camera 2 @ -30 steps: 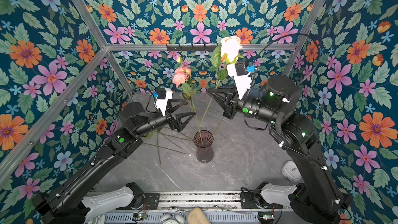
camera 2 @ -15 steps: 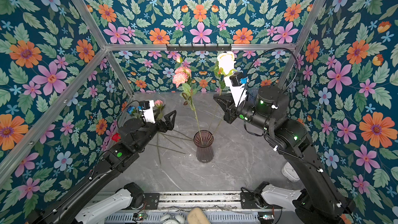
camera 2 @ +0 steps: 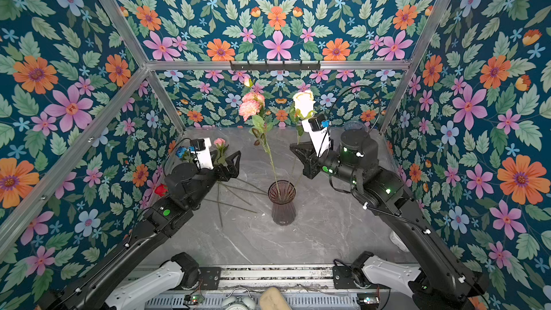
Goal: Arrange flowers in a vase
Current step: Place the flower in the vase.
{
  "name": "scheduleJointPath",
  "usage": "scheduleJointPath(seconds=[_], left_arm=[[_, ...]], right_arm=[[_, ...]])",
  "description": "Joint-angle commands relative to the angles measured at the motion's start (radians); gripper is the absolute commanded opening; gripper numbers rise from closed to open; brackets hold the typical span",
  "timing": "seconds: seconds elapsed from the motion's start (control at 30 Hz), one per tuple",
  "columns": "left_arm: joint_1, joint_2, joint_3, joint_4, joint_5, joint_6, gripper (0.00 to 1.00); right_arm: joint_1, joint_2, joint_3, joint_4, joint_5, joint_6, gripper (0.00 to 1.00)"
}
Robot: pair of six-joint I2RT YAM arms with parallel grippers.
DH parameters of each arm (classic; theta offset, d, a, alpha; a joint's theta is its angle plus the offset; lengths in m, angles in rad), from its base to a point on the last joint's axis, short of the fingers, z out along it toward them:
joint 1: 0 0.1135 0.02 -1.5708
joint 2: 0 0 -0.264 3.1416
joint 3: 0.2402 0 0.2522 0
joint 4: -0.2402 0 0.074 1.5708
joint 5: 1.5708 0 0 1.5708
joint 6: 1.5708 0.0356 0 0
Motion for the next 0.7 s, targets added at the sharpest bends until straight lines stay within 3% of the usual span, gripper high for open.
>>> scheduleJointPath(seconds=[0.0,0.1,0.13,0.2,0.3,0.37,0.4,0.53,0.67], left_arm=[[0.003,0.001,-0.004,0.03,0.014,-0.006,0.99],[0.004,-0.004,-0.006,0.029,0.02,-0.005,0.98],[0.004,-0.002,-0.006,0.024,0.018,-0.005,0.98],[0.007,0.004,0.005,0.005,0.011,-0.006,0.97],[0.018,0.021,0.016,-0.026,0.018,-0.011,0.91],[0.026,0.032,0.017,-0.034,0.03,-0.017,0.9],[0.034,0.041,0.019,-0.043,0.037,-0.024,0.9],[0.088,0.085,0.026,-0.095,0.051,-0.064,0.89],[0.273,0.166,0.003,-0.153,0.227,-0.164,0.79]], right_arm=[[0.0,-0.011,-0.056,0.076,-0.031,0.045,0.0],[0.001,-0.013,-0.096,0.08,-0.034,0.053,0.0],[0.001,-0.015,-0.104,0.079,-0.031,0.053,0.07],[0.001,-0.025,-0.113,0.074,-0.023,0.048,0.42],[0.0,-0.042,-0.104,0.052,0.005,0.028,0.75],[0.001,-0.056,-0.093,0.031,0.021,0.011,0.91],[0.001,-0.064,-0.087,0.021,0.028,0.002,0.95],[0.001,-0.098,-0.079,-0.014,0.058,-0.019,0.96],[0.0,-0.167,-0.12,-0.046,0.086,-0.016,0.96]])
